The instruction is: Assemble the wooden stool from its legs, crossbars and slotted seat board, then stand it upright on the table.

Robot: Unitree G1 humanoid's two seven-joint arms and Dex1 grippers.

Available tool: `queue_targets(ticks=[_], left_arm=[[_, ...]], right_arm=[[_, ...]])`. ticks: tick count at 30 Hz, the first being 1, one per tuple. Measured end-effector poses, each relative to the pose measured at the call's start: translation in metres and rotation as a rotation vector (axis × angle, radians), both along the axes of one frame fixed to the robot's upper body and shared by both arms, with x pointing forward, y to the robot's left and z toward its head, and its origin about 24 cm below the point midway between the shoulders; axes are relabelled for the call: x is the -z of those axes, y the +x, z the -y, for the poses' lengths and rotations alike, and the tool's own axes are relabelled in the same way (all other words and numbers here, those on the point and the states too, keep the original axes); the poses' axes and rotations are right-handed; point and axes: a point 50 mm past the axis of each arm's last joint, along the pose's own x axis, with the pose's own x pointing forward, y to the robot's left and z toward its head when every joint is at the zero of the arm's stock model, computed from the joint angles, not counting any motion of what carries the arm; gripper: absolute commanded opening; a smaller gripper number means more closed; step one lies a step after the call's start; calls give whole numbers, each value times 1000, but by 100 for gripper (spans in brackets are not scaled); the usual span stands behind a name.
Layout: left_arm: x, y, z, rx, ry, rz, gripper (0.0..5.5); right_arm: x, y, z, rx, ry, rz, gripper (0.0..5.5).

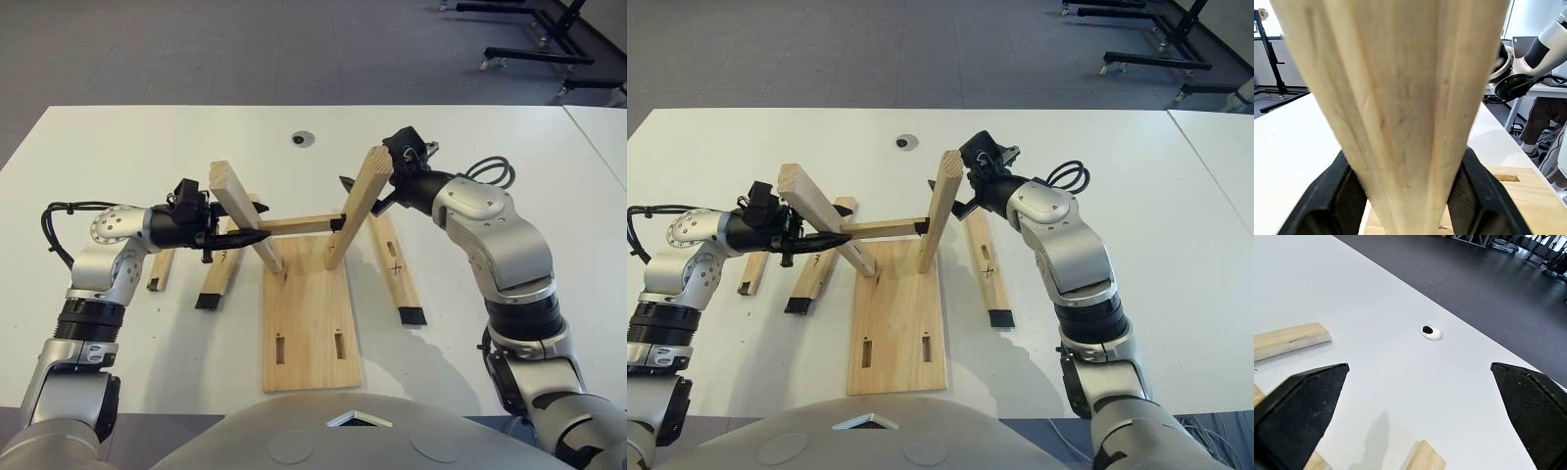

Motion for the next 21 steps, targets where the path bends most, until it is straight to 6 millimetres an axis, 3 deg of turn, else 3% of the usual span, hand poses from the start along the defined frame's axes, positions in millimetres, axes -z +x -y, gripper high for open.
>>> queue_targets(ticks=[2, 5, 10, 14, 21], left_arm=[[-1, -1, 4, 7, 15, 9, 202], [0, -3, 25, 59, 2, 20, 202], [-2, -5, 31, 57, 1, 33, 202], [-1, -9, 29, 27, -5, 35, 202], [-2, -8, 25, -9, -3, 34, 202]], right_arm=[[0, 1, 0, 31, -20, 17, 536], [-3, -1, -14, 34, 55, 40, 536], [-8, -9, 7, 130, 154, 81, 536], [-12, -4, 39, 226, 159, 137, 536], [-3, 2, 48, 257, 161, 145, 536]])
